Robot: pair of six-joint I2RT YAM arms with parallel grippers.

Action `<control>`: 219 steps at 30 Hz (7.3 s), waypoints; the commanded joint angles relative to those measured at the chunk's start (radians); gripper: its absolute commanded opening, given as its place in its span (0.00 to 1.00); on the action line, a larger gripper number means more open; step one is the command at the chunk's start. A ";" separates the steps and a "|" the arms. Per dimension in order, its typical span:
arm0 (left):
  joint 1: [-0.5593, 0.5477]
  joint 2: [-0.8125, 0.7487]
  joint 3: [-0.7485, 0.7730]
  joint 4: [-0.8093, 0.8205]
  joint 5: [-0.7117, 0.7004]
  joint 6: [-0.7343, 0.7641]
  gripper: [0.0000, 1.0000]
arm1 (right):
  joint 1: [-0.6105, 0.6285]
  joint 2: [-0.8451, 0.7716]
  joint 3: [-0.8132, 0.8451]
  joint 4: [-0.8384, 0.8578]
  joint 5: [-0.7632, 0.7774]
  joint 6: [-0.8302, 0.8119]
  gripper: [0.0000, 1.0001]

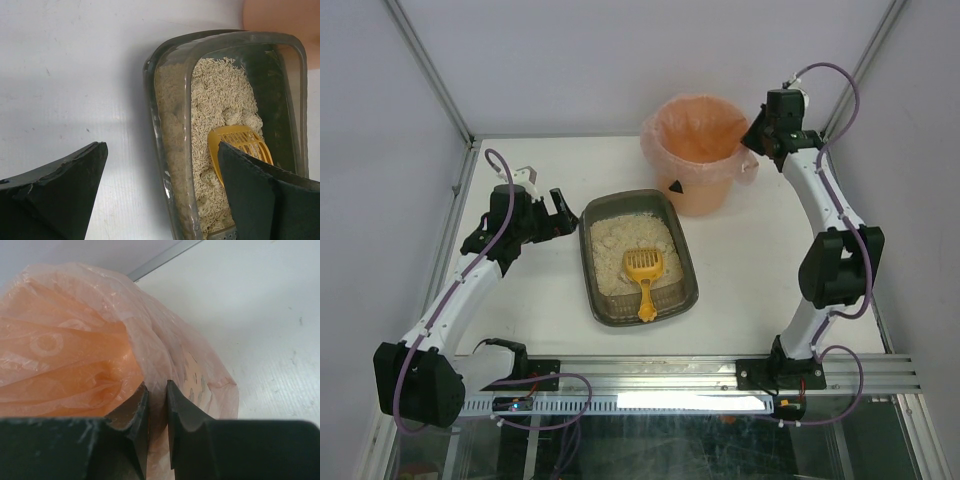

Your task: Clean the litter box

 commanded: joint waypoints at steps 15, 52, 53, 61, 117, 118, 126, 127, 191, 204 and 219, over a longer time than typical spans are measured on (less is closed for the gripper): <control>0.010 0.012 0.013 0.044 0.019 0.026 0.98 | 0.165 0.118 0.132 0.018 0.031 0.101 0.40; 0.066 -0.045 -0.015 0.019 0.060 -0.089 0.97 | 0.138 -0.799 -0.560 -0.055 -0.101 -0.189 0.75; 0.034 -0.061 -0.028 0.019 0.039 -0.104 0.97 | 0.174 -0.807 -0.569 -0.069 -0.087 -0.178 0.74; -0.196 -0.054 -0.069 0.019 -0.128 -0.195 0.90 | 0.452 -0.824 -0.655 -0.078 0.079 -0.092 0.70; -0.604 -0.102 -0.093 0.022 -0.437 -0.347 0.93 | 1.174 -0.525 -0.610 -0.252 0.328 -0.012 0.74; -0.603 -0.107 -0.094 0.017 -0.443 -0.345 0.93 | 1.188 -0.501 -0.596 -0.267 0.336 -0.014 0.74; -0.603 -0.124 -0.093 -0.024 -0.483 -0.346 0.94 | 1.284 -0.383 -0.517 -0.367 0.449 -0.076 0.73; -0.603 -0.128 -0.093 -0.027 -0.490 -0.346 0.94 | 1.292 -0.368 -0.506 -0.387 0.469 -0.087 0.74; -0.586 -0.317 -0.086 -0.148 -0.728 -0.402 0.99 | 1.356 -0.352 -0.539 -0.340 0.697 -0.340 0.20; -0.588 -0.260 -0.041 0.076 -0.677 0.019 0.99 | 1.052 -0.656 -0.690 -0.070 0.270 -0.261 0.05; -0.587 -0.160 -0.043 0.549 -0.077 0.667 0.97 | 0.760 -0.762 -0.726 -0.115 0.030 -0.082 0.00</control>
